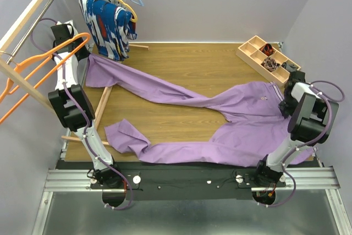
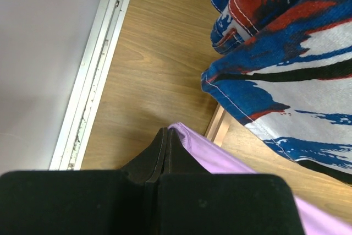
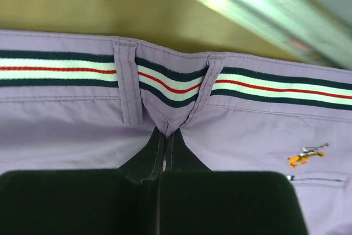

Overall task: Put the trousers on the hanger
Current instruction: Fold the trousers

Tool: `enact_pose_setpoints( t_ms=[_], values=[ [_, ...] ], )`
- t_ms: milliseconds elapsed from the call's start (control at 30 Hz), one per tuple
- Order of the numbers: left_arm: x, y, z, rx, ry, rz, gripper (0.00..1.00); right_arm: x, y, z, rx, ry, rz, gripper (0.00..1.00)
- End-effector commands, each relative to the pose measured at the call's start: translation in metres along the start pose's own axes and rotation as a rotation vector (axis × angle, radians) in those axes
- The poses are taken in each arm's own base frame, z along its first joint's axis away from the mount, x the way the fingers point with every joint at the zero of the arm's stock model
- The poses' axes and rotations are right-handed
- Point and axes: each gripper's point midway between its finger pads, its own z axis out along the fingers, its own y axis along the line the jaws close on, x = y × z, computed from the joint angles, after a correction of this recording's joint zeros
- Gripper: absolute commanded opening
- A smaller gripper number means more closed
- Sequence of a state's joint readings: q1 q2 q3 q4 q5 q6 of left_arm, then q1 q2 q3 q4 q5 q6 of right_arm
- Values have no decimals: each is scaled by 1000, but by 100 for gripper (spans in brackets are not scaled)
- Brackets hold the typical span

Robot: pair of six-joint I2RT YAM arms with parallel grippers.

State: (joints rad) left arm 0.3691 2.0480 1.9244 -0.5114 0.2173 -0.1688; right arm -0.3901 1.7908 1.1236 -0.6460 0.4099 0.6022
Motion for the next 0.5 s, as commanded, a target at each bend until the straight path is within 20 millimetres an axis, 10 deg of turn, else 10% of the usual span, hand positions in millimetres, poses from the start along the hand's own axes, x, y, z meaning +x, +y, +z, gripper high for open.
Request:
enact_pose_setpoints(
  t_ms=[0, 267, 467],
  values=[
    [-3, 4, 5, -12, -14, 18, 0, 13, -80, 7, 306, 26, -36, 1],
    [0, -14, 6, 22, -6, 60, 1, 1, -54, -9, 126, 47, 16, 9],
    [6, -42, 4, 44, 10, 98, 57, -8, -15, -48, -120, 26, 19, 67]
  ],
)
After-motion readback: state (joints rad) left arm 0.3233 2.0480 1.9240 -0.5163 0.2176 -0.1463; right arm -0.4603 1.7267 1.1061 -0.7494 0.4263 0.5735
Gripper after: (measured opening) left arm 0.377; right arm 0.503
